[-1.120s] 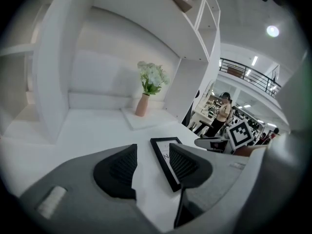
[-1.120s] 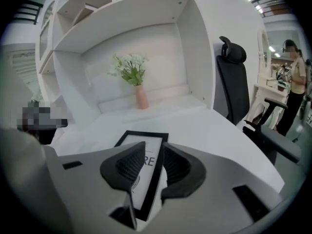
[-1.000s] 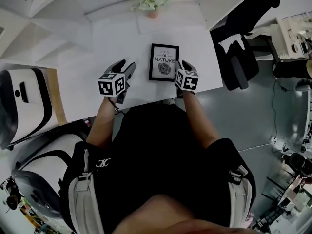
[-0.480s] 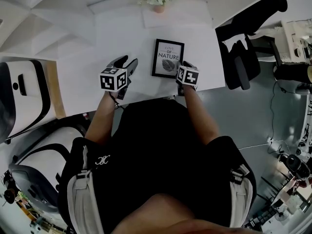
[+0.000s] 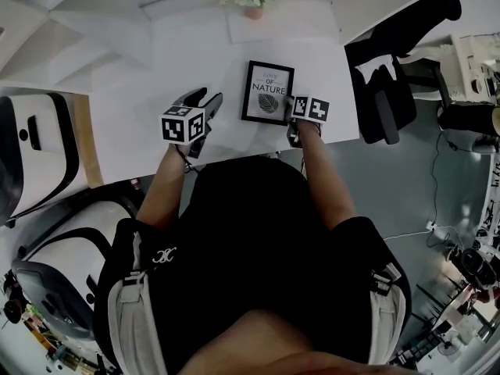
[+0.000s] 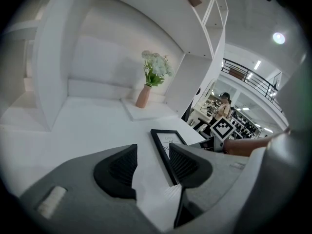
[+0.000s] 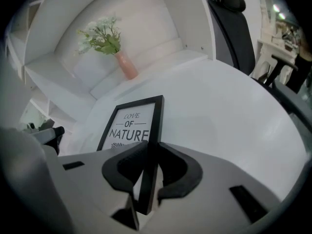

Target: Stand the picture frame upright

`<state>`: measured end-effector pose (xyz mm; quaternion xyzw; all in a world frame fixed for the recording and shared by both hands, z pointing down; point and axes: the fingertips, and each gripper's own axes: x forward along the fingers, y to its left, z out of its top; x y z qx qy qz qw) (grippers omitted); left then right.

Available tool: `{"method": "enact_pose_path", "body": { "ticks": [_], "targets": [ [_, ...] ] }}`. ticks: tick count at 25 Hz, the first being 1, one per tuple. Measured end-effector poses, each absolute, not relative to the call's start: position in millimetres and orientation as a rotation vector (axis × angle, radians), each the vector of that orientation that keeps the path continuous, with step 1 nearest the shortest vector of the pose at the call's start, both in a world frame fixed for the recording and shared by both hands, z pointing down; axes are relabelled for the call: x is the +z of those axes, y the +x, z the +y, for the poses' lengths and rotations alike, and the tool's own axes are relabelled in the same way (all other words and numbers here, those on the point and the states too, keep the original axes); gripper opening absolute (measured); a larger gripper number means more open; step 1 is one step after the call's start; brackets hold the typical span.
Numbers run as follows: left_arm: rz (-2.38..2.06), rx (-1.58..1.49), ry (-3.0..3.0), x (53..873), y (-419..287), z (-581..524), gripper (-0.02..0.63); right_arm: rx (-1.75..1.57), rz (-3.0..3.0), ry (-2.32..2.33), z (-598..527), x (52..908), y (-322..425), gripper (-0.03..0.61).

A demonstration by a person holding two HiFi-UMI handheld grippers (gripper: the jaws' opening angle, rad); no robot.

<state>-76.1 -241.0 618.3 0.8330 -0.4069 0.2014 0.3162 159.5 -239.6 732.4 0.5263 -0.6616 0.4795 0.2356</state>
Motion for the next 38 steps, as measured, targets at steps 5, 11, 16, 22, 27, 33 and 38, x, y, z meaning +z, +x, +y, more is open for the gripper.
{"method": "enact_pose_path", "body": {
  "ticks": [5,11,16,22,27,33,38],
  "targets": [
    [-1.041,0.515,2.177,619,-68,-235,0.213,1.466,-1.913,1.382,-239,732,159,0.077],
    [-0.990,0.441,2.126,615,-55,-230,0.212,1.609,-1.981,1.310,-238,729,160,0.072],
    [-0.939,0.388,2.080,619,-37,-229,0.212,1.622,-1.991,1.285,-238,729,161,0.072],
    [-0.850,0.384,2.013,637,-10,-231,0.212,1.663,-2.006,1.238,-238,728,159,0.072],
    [-0.786,0.363,1.923,660,10,-232,0.212,1.669,-2.011,1.222,-237,728,161,0.072],
    [-0.681,0.299,1.830,672,28,-227,0.197,1.671,-2.024,1.199,-238,728,162,0.072],
    [-0.653,0.315,1.812,675,35,-222,0.091,1.675,-2.033,1.177,-237,729,163,0.072]
  ]
}}
